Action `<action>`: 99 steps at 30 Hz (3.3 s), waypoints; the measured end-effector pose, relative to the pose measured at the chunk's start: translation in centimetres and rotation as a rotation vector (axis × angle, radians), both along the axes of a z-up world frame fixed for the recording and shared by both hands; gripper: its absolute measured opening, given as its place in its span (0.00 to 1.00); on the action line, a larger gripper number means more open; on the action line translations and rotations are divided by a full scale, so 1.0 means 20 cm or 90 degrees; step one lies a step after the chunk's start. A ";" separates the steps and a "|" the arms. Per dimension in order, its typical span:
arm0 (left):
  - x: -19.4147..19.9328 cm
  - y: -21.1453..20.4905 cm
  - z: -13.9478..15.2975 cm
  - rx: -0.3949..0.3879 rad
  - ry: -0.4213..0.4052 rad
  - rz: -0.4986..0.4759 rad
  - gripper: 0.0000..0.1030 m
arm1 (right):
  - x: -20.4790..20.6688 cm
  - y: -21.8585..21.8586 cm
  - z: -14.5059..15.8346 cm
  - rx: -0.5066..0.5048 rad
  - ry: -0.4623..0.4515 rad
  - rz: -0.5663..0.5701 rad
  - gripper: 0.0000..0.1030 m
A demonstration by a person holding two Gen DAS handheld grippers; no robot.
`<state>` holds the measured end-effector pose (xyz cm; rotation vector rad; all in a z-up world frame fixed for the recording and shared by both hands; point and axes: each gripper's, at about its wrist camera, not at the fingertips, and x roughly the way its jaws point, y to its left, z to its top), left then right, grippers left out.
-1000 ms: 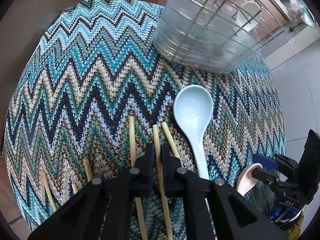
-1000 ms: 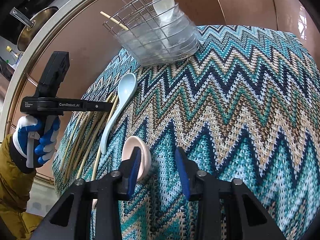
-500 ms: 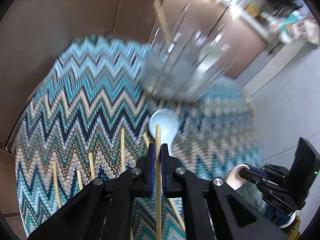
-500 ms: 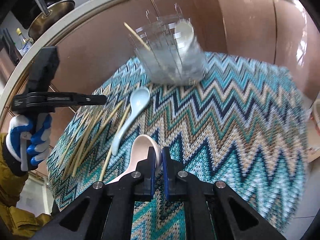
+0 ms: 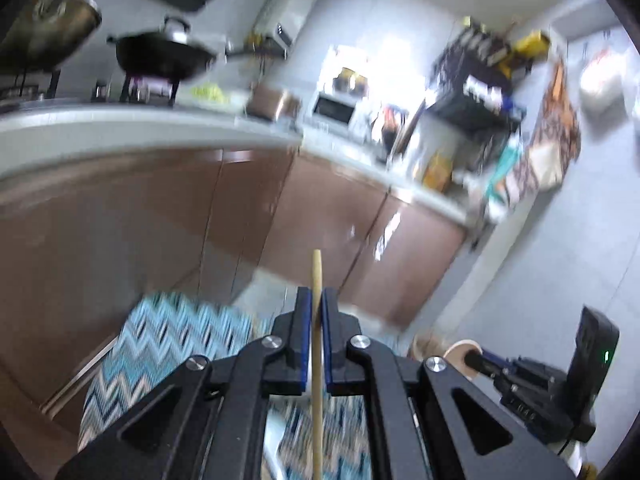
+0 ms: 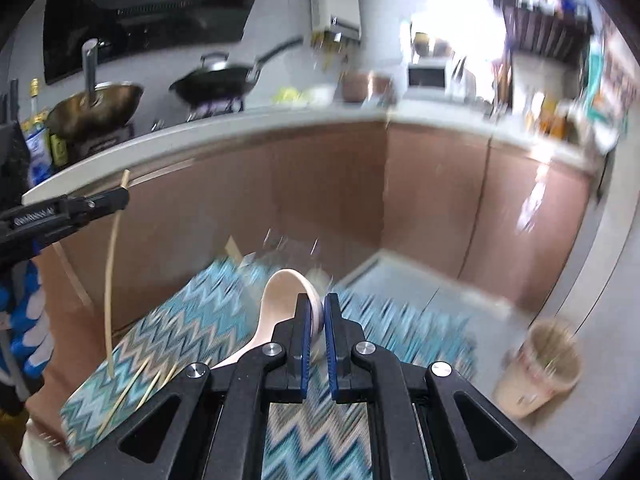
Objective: Organize utensils
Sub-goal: 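Drop the chopstick into the wire basket with the left tool while the right tool drops the pink spoon in, then move both open tools back toward the utensils on the rug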
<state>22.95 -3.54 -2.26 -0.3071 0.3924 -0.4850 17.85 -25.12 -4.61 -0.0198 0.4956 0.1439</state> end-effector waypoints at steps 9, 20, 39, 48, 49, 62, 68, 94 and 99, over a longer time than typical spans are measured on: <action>0.38 -0.13 0.12 -0.029 -0.118 0.120 0.05 | 0.37 0.19 0.06 -0.168 -0.101 -0.077 0.07; 0.71 -0.32 -0.28 0.015 -0.116 0.191 0.05 | 0.67 0.25 -0.29 -0.223 -0.105 -0.096 0.07; 0.54 -0.20 -0.43 0.061 -0.113 0.185 0.48 | 0.61 0.25 -0.47 -0.146 -0.070 -0.056 0.48; 0.16 -0.01 -0.12 0.118 -0.166 0.219 0.73 | 0.35 0.19 -0.17 -0.083 -0.116 -0.073 0.88; 0.09 0.01 -0.08 0.134 -0.179 0.232 0.77 | 0.31 0.19 -0.13 -0.080 -0.125 -0.075 0.93; -0.58 0.32 0.29 0.164 -0.236 0.310 0.90 | -0.36 0.15 0.31 0.006 -0.222 -0.093 1.00; -0.81 0.45 0.38 0.162 -0.259 0.332 0.91 | -0.63 0.08 0.45 0.051 -0.290 -0.100 1.00; -0.96 0.64 0.30 0.158 -0.187 0.341 0.91 | -0.86 -0.08 0.36 0.175 -0.315 -0.072 1.00; -0.83 0.62 0.16 0.155 -0.104 0.310 0.91 | -0.64 -0.12 0.19 0.168 -0.177 -0.082 1.00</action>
